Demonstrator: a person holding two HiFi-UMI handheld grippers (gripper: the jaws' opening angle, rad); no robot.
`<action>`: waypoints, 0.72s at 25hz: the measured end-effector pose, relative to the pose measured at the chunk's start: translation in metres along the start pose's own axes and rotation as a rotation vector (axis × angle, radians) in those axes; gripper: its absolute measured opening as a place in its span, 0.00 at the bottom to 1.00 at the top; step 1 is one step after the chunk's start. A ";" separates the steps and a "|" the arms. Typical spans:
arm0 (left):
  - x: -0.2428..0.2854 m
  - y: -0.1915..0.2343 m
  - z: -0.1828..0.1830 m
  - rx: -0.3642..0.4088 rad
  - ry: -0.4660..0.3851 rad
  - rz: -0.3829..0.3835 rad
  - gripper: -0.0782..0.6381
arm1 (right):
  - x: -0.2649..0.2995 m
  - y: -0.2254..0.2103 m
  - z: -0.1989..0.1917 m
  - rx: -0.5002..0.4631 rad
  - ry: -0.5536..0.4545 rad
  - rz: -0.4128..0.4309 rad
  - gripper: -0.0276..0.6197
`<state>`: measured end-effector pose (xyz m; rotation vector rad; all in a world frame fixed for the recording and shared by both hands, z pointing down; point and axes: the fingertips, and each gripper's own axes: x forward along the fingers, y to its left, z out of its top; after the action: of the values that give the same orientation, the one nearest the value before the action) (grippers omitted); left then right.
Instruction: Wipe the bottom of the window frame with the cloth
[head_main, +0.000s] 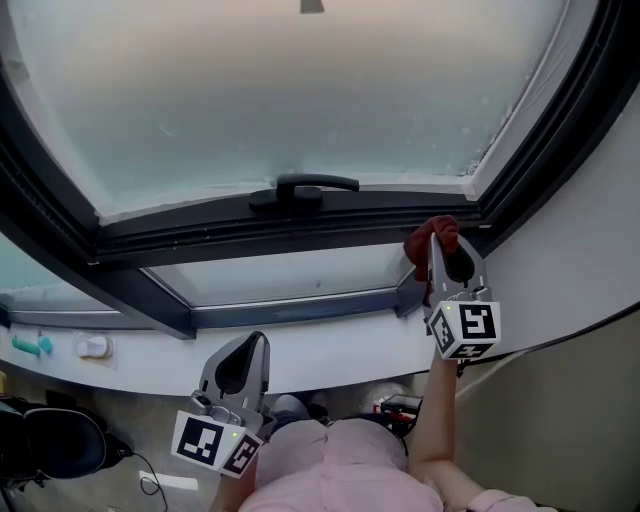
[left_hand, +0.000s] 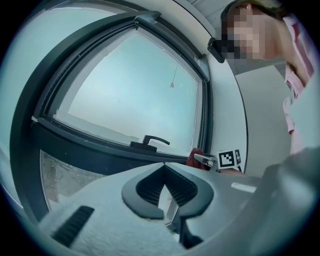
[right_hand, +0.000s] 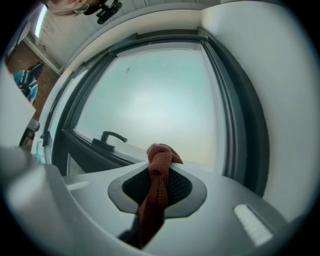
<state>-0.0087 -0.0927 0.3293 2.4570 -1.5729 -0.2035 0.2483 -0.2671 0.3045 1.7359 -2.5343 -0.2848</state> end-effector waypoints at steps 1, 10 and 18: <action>0.000 0.001 0.000 -0.002 0.003 -0.006 0.11 | 0.001 0.019 0.005 0.002 -0.015 0.035 0.14; -0.036 0.030 0.016 -0.007 0.009 0.009 0.11 | 0.031 0.160 0.022 -0.022 0.023 0.249 0.14; -0.076 0.074 0.029 0.007 -0.023 0.061 0.11 | 0.055 0.225 0.010 -0.063 0.093 0.294 0.14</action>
<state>-0.1120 -0.0570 0.3196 2.4157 -1.6580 -0.2170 0.0203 -0.2379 0.3324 1.2988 -2.6329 -0.2563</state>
